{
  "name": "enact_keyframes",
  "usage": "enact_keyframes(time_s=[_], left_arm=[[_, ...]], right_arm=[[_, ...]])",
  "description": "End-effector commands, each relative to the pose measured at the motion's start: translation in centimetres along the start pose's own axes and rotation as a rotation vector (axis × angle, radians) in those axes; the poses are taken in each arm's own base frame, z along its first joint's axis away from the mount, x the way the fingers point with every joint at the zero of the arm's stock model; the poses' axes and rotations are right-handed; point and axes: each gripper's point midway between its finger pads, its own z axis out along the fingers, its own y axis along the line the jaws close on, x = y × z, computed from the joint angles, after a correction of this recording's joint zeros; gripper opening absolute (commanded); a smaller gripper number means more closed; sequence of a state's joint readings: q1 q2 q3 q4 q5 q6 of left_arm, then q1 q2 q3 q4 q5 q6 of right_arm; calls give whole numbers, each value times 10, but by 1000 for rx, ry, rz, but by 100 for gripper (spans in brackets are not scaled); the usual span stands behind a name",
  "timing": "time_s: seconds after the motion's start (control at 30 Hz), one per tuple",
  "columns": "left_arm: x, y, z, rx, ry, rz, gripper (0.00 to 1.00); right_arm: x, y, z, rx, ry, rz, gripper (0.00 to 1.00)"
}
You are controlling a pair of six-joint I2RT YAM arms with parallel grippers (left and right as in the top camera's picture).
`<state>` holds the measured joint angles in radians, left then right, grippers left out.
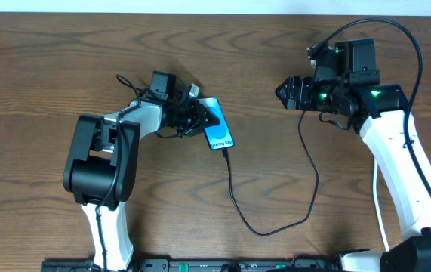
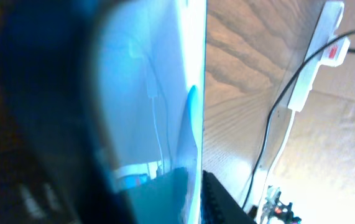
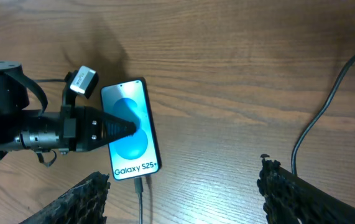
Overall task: Plug charger to phone and switch on socket
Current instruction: 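Lower the phone with the left gripper and lay it flat on the table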
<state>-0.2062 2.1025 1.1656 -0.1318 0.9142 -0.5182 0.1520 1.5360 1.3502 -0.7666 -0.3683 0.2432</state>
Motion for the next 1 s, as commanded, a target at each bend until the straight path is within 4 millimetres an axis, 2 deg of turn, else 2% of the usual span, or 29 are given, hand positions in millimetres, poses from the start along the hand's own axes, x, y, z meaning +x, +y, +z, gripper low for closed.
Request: enact_keyframes(time_s=[0.0, 0.23, 0.43, 0.77, 0.97], left_arm=[[-4, 11, 1, -58, -25, 12, 30], [-5, 12, 1, -64, -29, 12, 37], [-8, 17, 0, -104, -45, 4, 50], [-12, 18, -5, -151, -52, -15, 57], [-12, 37, -19, -308, -88, -40, 58]], right_arm=[[-3, 4, -3, -2, -11, -27, 76], [-3, 4, -3, -2, -11, -27, 77], [-3, 3, -3, 4, -12, -27, 77], [-3, 1, -3, 16, -15, -26, 78], [-4, 0, -3, 20, -16, -26, 78]])
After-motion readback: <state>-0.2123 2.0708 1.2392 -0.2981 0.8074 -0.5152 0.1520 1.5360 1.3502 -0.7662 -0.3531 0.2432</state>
